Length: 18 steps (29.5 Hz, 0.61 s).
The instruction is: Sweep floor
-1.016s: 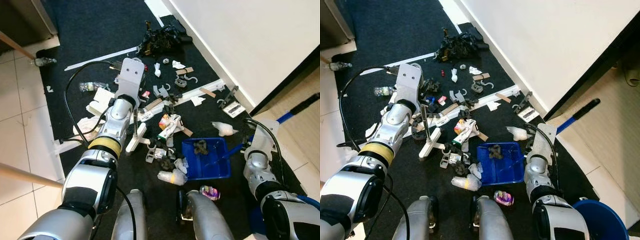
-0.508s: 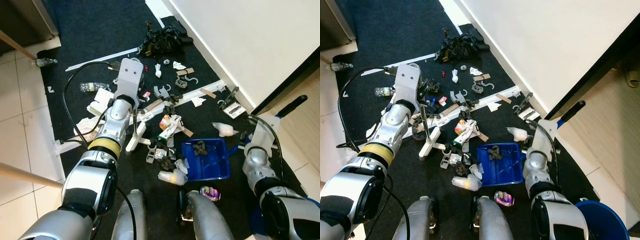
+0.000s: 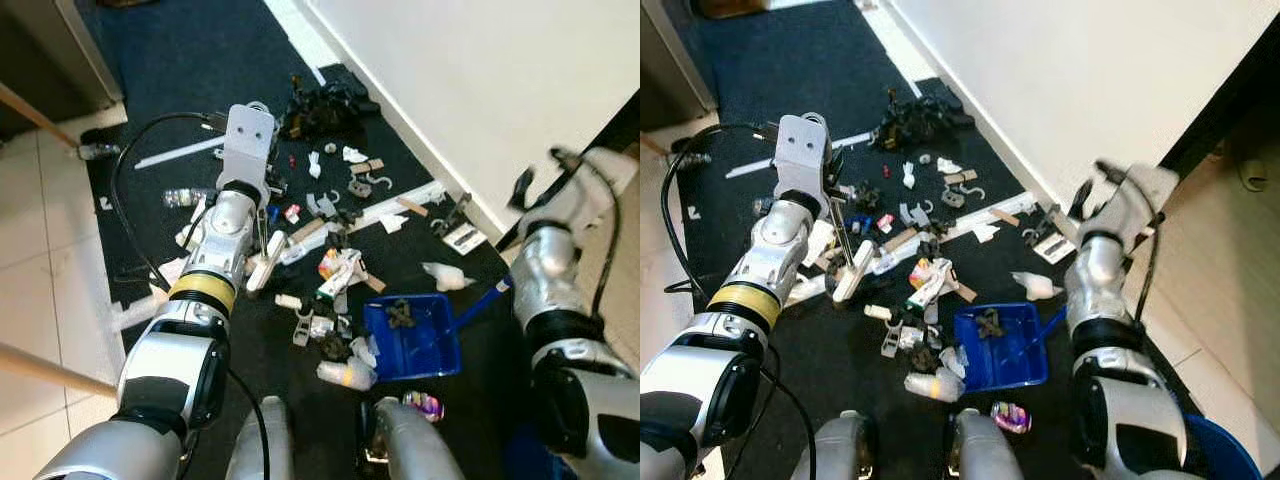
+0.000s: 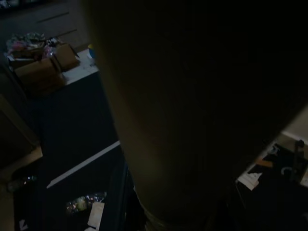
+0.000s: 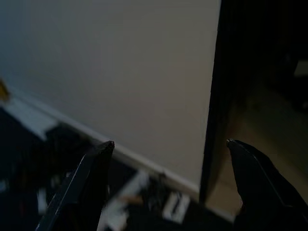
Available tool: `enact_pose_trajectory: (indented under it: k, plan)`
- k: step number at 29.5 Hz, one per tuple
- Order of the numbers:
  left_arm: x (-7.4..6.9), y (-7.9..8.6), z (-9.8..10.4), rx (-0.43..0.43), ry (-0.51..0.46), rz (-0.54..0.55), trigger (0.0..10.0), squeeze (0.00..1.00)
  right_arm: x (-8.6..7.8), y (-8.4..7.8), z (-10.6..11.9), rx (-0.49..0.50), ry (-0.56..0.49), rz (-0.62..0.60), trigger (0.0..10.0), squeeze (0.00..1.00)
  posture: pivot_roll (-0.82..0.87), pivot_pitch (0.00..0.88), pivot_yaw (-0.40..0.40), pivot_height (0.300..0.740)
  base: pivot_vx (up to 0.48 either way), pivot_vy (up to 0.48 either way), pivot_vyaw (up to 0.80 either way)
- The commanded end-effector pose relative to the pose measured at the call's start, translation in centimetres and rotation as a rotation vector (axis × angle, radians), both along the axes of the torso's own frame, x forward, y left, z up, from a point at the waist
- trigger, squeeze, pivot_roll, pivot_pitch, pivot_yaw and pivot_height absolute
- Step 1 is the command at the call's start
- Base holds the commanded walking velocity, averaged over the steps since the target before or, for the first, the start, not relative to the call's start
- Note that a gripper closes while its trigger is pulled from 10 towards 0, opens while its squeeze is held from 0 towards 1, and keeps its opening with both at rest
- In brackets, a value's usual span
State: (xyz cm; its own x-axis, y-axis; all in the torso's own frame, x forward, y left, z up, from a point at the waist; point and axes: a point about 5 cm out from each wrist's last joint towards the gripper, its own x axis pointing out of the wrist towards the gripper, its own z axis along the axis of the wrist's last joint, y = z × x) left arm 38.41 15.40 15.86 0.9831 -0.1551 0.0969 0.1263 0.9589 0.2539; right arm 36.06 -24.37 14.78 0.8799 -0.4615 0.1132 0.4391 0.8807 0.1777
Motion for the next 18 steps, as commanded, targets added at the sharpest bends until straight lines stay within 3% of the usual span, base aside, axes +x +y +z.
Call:
enact_pose_trajectory:
  k: [1,7,8,11,13,15,18]
  plan:
    - [0.1,0.4,1.6,0.006,-0.074,0.006,10.0,0.00,0.0,0.1,0.4,-0.020,-0.018,0.026,10.0,0.00,0.05,0.013,-0.011,0.740,0.000,0.000,0.00]
    - [0.0,0.5,1.3,-0.038,-0.049,0.012,10.0,0.00,0.5,1.0,1.3,-0.059,-0.057,0.156,10.0,0.00,0.05,0.006,-0.011,0.740,0.000,0.000,0.00]
    - [-0.2,0.8,0.7,-0.082,-0.023,0.033,10.0,0.00,0.5,1.6,1.1,-0.052,-0.051,0.227,10.0,0.00,0.05,0.004,-0.012,0.740,0.000,0.000,0.00]
    - [-0.3,1.1,0.2,-0.072,-0.010,0.052,10.0,0.00,0.4,2.0,0.6,-0.026,-0.044,0.291,10.0,0.00,0.05,0.003,-0.014,0.740,0.000,0.000,0.00]
    - [-0.6,1.2,-0.2,-0.069,-0.005,0.058,10.0,0.00,0.1,2.7,-0.1,-0.023,-0.034,0.403,10.0,0.00,0.06,0.000,-0.018,0.740,0.000,0.000,0.00]
    - [-0.7,1.3,-0.3,-0.068,-0.006,0.058,10.0,0.00,-0.2,3.0,-0.5,-0.038,-0.017,0.455,10.0,0.00,0.06,0.000,-0.018,0.740,0.000,0.000,0.00]
    - [-1.6,1.8,-1.3,-0.033,0.011,0.059,10.0,0.00,-1.4,3.8,-2.6,-0.127,0.103,0.611,10.0,0.00,0.05,0.001,-0.015,0.740,0.000,0.000,0.00]
